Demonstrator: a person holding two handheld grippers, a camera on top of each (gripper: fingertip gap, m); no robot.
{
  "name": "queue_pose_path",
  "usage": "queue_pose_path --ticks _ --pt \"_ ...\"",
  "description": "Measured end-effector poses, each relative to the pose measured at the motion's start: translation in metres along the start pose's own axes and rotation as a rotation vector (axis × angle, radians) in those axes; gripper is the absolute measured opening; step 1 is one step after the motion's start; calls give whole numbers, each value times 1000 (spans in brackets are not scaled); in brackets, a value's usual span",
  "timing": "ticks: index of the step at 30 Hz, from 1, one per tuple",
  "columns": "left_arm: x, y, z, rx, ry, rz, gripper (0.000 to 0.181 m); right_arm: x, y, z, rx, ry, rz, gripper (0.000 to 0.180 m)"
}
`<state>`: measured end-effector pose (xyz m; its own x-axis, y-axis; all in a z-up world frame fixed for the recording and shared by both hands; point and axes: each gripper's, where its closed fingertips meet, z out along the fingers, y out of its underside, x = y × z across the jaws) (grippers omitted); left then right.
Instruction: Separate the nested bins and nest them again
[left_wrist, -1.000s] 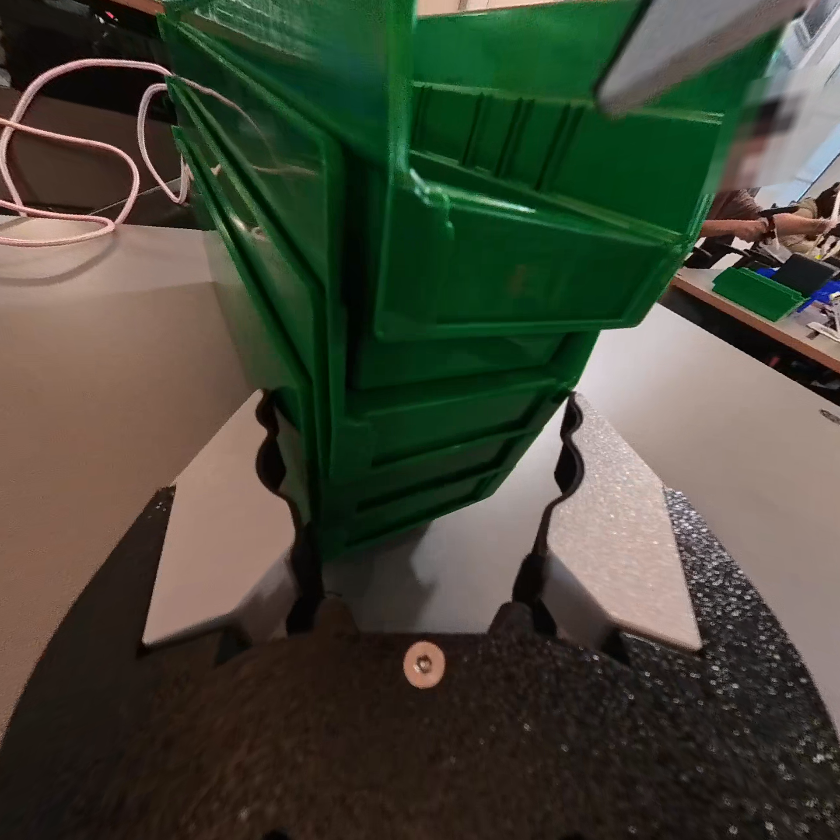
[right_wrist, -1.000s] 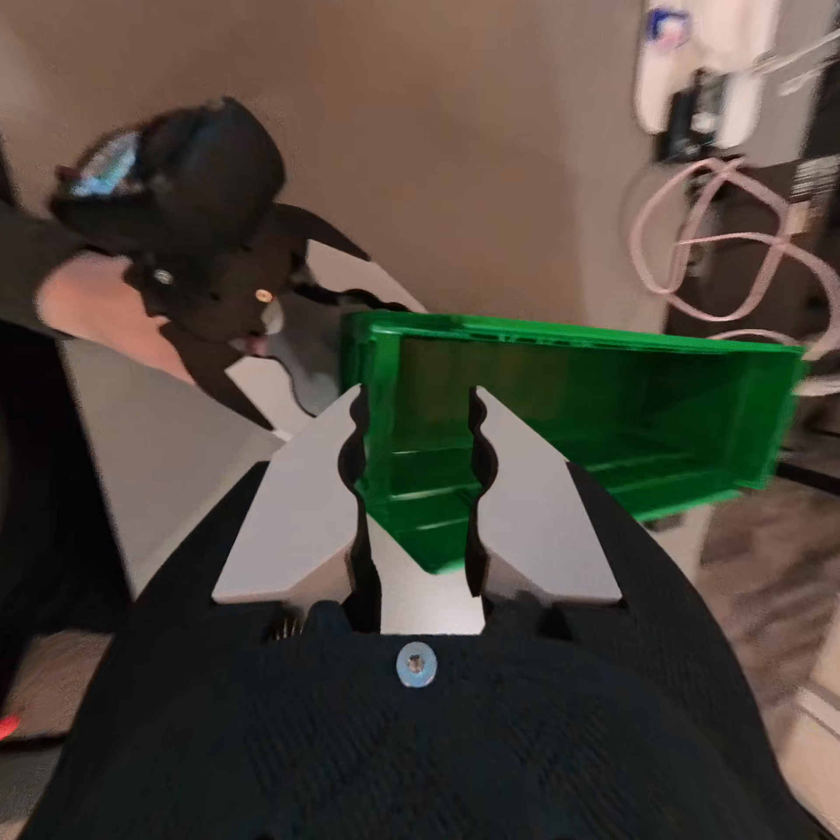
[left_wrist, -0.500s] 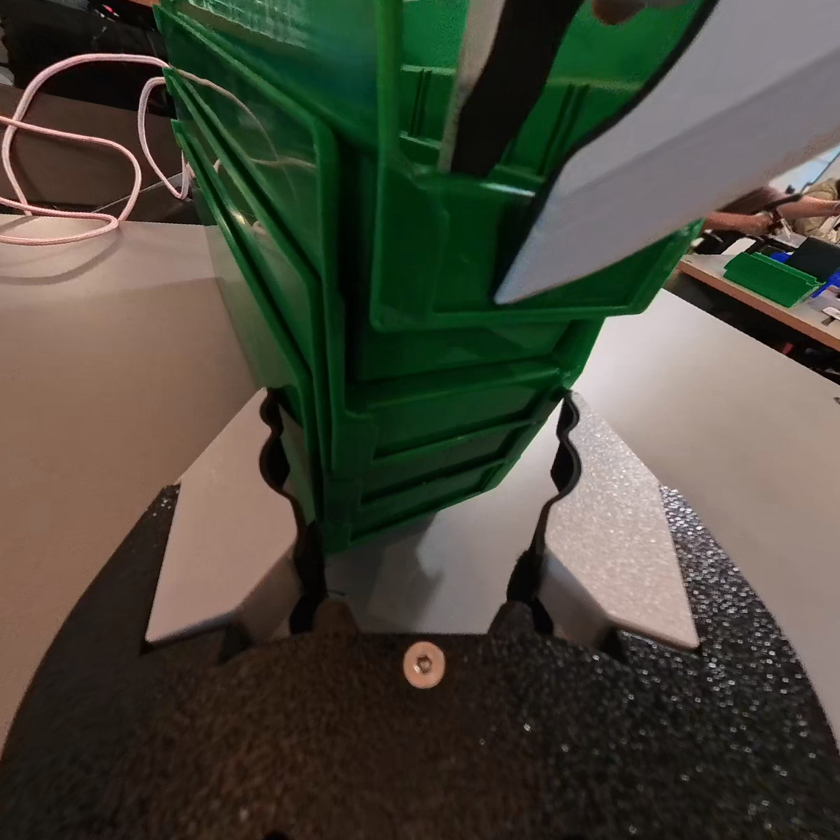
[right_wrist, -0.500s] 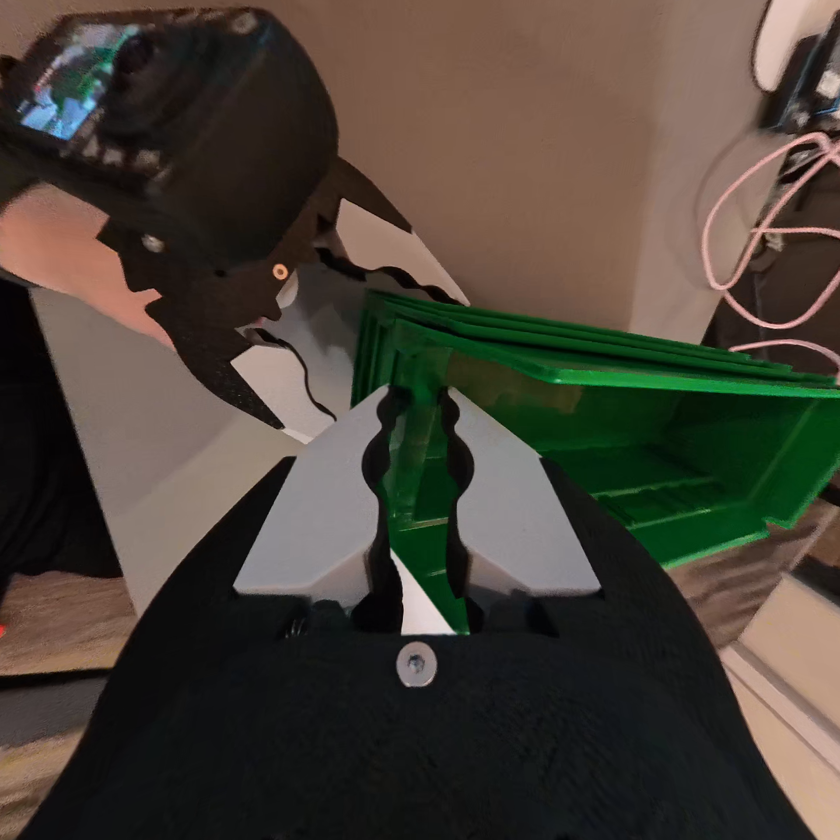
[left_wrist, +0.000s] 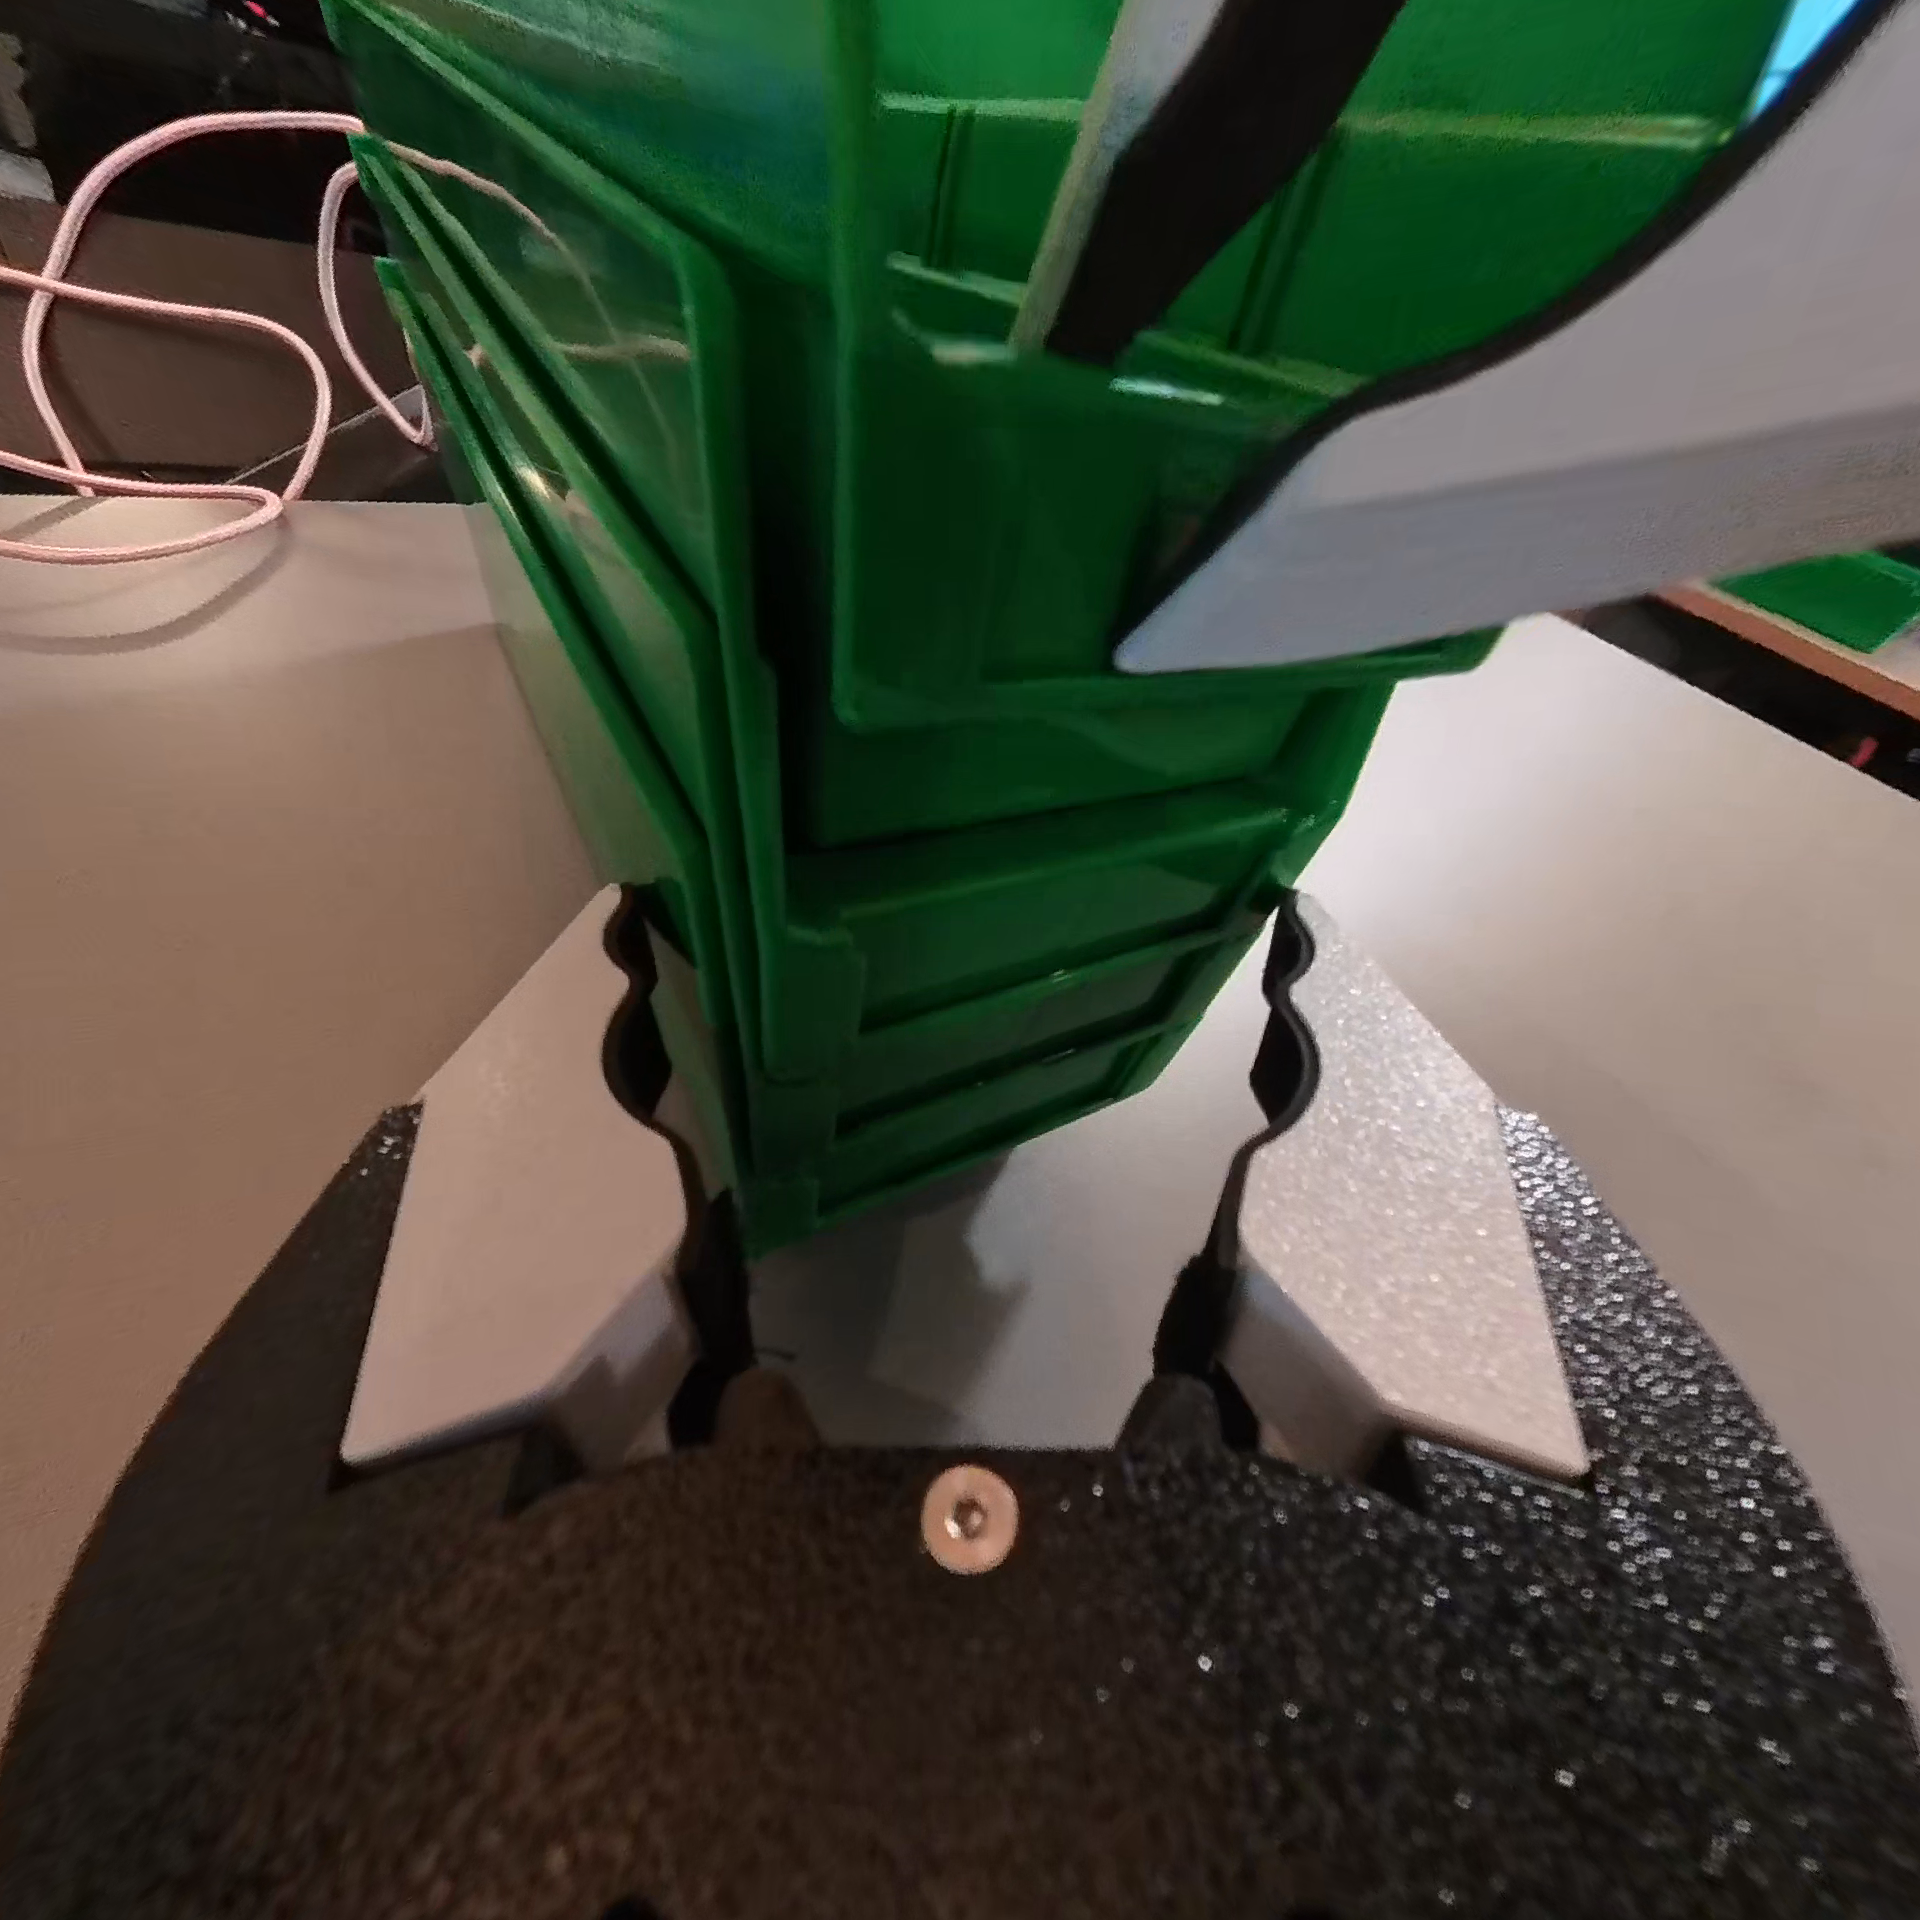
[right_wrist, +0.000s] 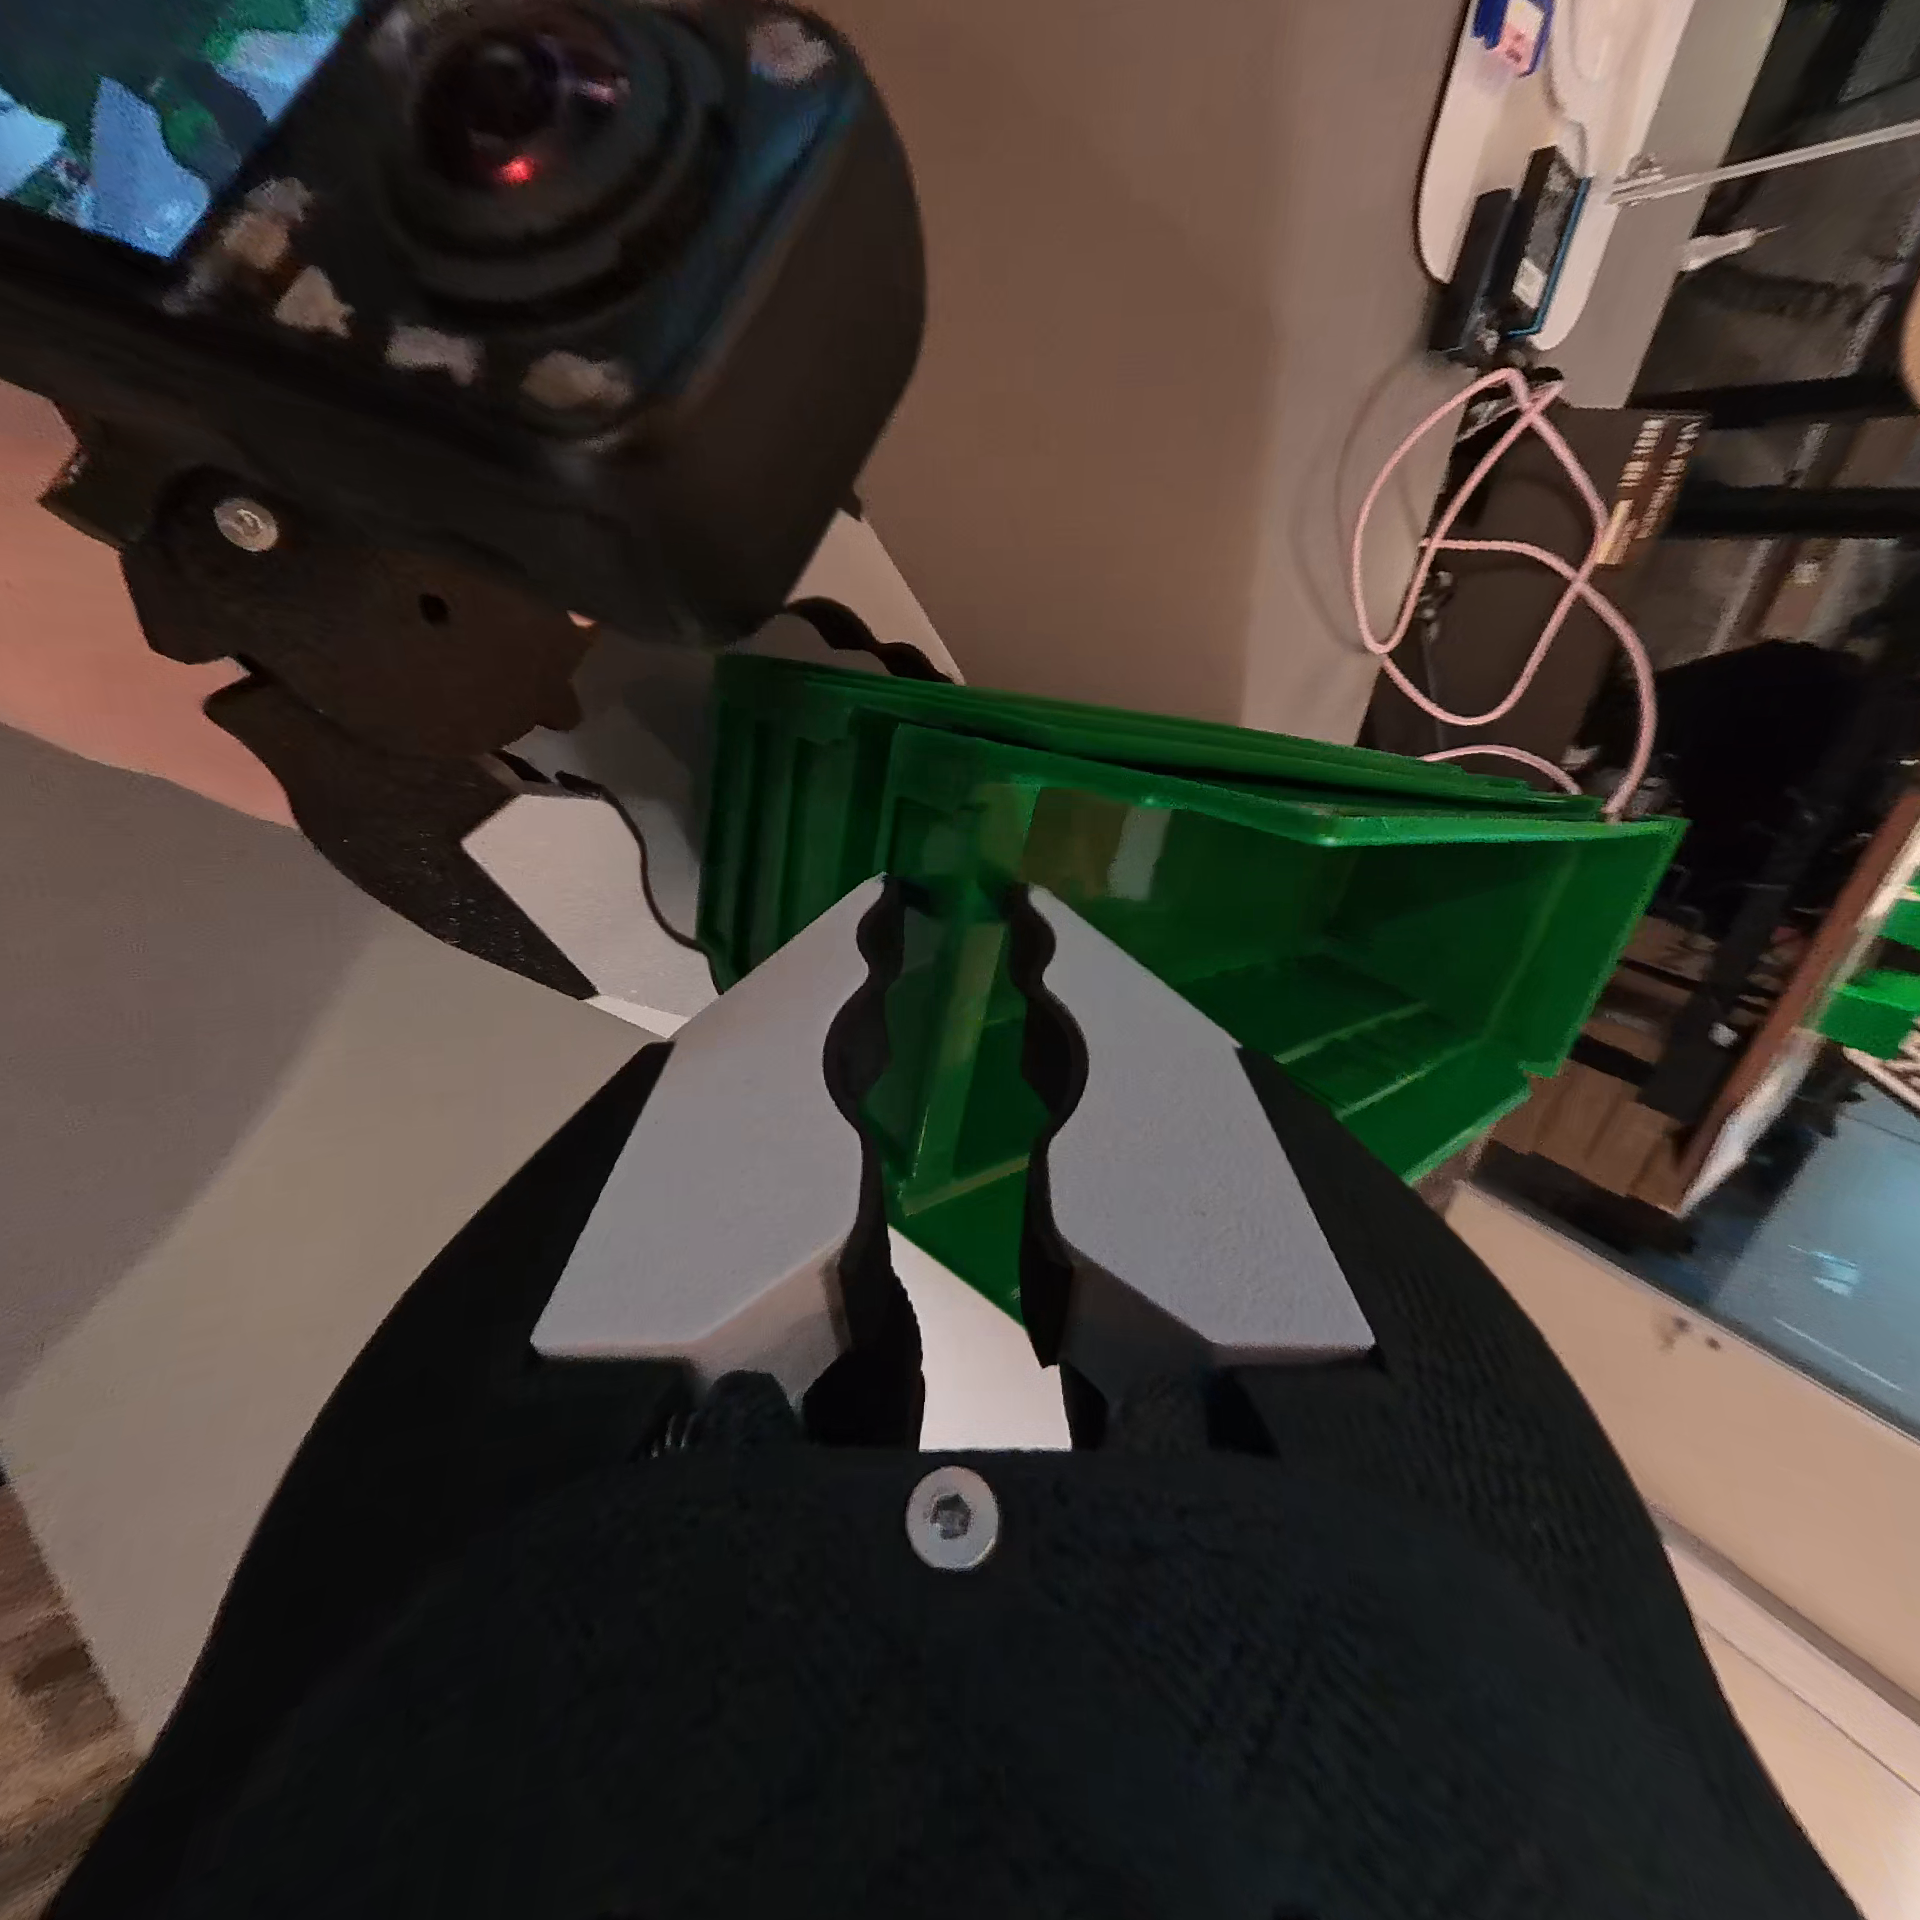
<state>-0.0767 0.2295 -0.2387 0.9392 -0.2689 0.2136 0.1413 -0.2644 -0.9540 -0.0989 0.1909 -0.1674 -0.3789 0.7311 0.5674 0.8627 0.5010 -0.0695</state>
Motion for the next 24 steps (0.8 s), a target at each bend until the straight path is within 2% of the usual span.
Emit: queue_pose_path --ticks 1,5,8,10,12,14,15,17,20,21,24 --pt "0 0 0 -2 -2 3 115 0 0 0 0 25 -11 20" --pt "0 1 1 -11 -8 13 114 1 2 1 9 90 -9 20" --pt "0 2 1 -12 -9 15 114 1 2 1 43 68 28 21" --pt "0 2 1 -13 -9 15 114 1 3 2 77 0 78 22" --pt "0 2 1 -13 -9 16 114 4 4 3 97 -67 137 31" --pt "0 2 1 -13 -8 16 114 -4 7 4 84 -197 184 50" --pt "0 2 1 -13 -8 16 114 -9 10 6 64 -256 203 50" --pt "0 2 1 -13 -7 17 113 -12 14 12 33 -308 200 41" --pt "0 2 1 -14 -5 16 113 -10 13 14 30 -299 192 28" --pt "0 2 0 -14 -5 15 113 -9 12 15 35 -276 190 23" --pt "-2 2 0 -18 -4 -3 113 -4 10 15 79 -131 176 25"
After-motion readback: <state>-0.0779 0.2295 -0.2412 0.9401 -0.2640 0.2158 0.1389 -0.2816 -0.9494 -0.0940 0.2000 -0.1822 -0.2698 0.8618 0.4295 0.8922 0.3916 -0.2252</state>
